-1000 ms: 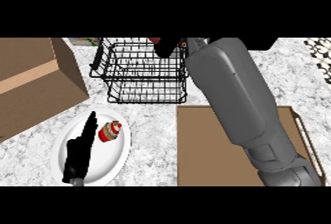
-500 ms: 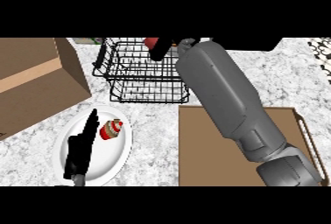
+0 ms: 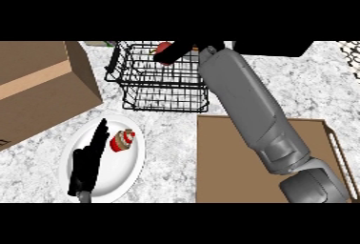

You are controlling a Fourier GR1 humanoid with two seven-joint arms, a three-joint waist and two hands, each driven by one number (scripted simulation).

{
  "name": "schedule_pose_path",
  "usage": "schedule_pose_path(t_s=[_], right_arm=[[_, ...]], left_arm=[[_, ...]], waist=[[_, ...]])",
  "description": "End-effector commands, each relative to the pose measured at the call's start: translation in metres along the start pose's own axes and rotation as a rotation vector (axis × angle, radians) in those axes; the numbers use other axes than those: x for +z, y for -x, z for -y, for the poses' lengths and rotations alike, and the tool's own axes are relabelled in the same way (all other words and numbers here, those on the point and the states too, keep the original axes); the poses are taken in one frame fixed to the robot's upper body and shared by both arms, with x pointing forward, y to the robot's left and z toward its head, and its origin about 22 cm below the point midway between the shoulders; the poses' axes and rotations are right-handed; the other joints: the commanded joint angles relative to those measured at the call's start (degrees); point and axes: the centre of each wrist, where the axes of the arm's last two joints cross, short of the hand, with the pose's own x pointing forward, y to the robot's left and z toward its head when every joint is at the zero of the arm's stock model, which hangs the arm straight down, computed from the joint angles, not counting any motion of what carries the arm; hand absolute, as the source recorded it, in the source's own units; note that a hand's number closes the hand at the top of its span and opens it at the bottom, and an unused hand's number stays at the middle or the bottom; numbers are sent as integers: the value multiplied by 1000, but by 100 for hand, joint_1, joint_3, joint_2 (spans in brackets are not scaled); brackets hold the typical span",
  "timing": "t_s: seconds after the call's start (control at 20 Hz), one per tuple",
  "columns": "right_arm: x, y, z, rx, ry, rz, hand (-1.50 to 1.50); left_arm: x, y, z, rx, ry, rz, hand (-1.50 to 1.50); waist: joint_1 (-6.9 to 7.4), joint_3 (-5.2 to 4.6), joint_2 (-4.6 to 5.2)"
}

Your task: Pick the bell pepper from the tray and place it in the tiered basket

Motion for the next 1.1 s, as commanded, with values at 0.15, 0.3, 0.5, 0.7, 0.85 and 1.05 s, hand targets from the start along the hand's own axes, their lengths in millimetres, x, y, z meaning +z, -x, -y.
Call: schedule_pose_path(t_s=[0.15,0.3,0.5,0.7,0.85,1.05], right_arm=[[-3,-1,12,-245,111,95,-150],[-5,-7,35,-277,291,102,-150],[-10,-2,84,-291,455,28,-150],[1,39,156,-326,496,-25,-150],[22,71,186,-341,526,-45,-150],[59,98,262,-329,520,-58,-150]], left_arm=[[8,-1,15,2,-22,-12,0],[7,10,-10,0,-46,-26,0],[7,4,-18,10,-76,-32,0],[14,21,-13,-2,-90,-39,0],[15,15,-14,7,-99,-37,0],[13,20,-13,12,-98,-46,0]], waist=[[-158,3,-29],[-280,0,-69],[-349,0,-88],[-471,1,-110],[-559,4,-144],[-588,1,-134]])
